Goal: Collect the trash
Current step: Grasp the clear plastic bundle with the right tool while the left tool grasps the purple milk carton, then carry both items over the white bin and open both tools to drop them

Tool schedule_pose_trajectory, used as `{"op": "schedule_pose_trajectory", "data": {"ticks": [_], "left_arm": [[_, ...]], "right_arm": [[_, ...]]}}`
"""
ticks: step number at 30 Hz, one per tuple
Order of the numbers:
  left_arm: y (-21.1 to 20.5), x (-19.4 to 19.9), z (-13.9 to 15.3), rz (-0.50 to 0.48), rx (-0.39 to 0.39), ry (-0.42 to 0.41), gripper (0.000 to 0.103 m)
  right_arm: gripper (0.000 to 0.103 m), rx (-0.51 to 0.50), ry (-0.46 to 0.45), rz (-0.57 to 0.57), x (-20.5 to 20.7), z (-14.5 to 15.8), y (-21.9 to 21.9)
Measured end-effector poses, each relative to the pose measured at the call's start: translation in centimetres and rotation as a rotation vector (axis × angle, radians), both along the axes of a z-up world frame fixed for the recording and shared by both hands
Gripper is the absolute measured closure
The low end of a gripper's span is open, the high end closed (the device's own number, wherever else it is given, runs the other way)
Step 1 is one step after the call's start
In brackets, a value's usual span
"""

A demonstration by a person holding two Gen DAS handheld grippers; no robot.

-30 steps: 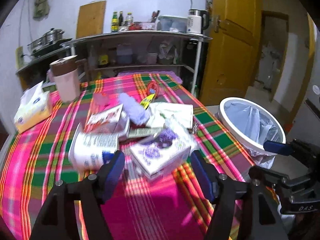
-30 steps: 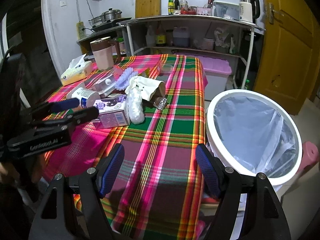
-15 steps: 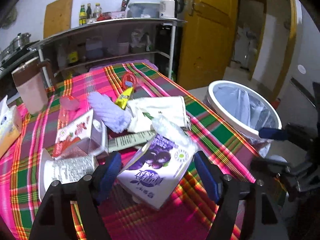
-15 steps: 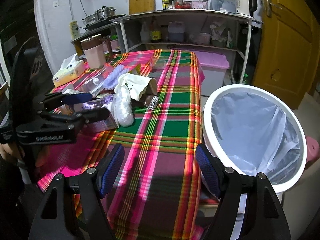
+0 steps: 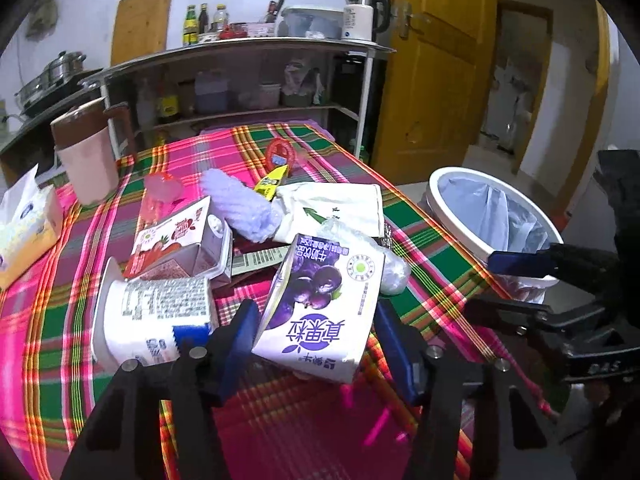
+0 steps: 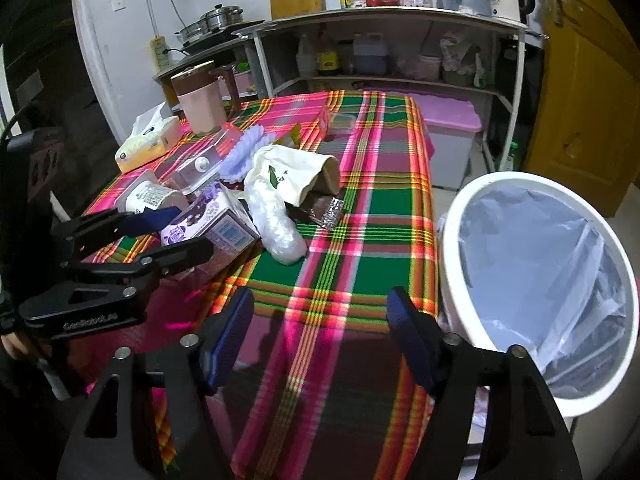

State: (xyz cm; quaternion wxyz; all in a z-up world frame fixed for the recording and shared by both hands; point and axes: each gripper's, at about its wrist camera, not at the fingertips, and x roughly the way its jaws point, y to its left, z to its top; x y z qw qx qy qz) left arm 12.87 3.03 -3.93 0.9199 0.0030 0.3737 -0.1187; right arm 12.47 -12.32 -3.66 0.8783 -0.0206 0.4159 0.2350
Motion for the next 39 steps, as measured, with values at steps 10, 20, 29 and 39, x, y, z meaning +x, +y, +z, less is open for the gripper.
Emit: {"op": "schedule_pose_trajectory", "data": {"ticks": [10, 20, 29, 39], "left_arm": [[2.1, -2.1, 0.8, 0.1, -0.089, -0.005, 0.047], [3.0, -3.5, 1.5, 0.132, -0.132, -0.015, 0.047], [2.9, -3.7, 1.6, 0.146, -0.127, -0.012, 0.047], [-1.1, -2.9, 2.5, 0.084, -0.115, -0.016, 0.047]], "right_arm": [[0.043, -0.009, 0.004, 0.066, 2.6, -0.3, 2.5], [0.067, -0.04, 0.05, 0.147, 5.2, -1.9, 5.4], [0.075, -0.016, 0.045, 0.138, 3.9, -1.4, 4.5], [0.075, 0.046, 0.038, 0.005, 0.9, 0.4, -1.6]]}}
